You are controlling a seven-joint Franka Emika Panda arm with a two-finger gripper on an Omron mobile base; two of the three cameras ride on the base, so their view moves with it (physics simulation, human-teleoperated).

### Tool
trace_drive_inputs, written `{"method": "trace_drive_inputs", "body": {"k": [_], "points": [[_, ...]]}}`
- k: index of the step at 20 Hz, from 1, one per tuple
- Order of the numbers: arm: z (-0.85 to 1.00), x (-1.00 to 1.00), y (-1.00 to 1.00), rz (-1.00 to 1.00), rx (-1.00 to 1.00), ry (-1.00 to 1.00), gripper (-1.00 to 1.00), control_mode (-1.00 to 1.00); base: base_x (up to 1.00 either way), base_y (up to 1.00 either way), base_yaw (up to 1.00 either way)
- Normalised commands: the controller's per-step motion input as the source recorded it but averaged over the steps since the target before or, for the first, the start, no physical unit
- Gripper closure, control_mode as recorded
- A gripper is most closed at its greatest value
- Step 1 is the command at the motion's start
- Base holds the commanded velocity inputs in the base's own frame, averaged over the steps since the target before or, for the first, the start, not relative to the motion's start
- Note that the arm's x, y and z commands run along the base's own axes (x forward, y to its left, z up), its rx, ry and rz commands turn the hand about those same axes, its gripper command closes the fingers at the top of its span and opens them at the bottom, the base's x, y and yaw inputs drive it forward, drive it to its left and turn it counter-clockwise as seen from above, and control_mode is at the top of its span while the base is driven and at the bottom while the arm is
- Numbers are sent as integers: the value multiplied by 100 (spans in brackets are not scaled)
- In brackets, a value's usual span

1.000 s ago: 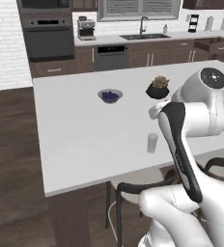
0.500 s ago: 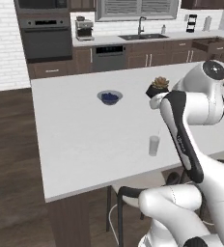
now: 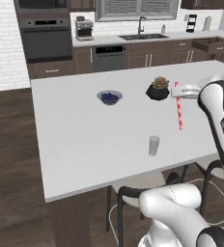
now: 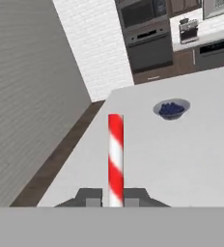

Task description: Take a straw from the drawer in front and place it inside the glass cup on the dining counter.

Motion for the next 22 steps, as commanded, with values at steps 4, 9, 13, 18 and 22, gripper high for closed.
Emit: {"method": "trace_drive_inputs", "body": {"k": [4, 9, 13, 18, 22], "points": [[1, 35, -14, 33, 35, -17, 100, -100, 0, 0, 0], [0, 45, -2, 30, 31, -8, 100, -100, 0, 0, 0], [-13, 21, 0, 20, 7, -16, 100, -100, 0, 0, 0], [-24, 3, 0, 7, -11, -37, 100, -100, 0, 0, 0], [-42, 0, 0, 1, -16, -31, 100, -100, 0, 0, 0]]}}
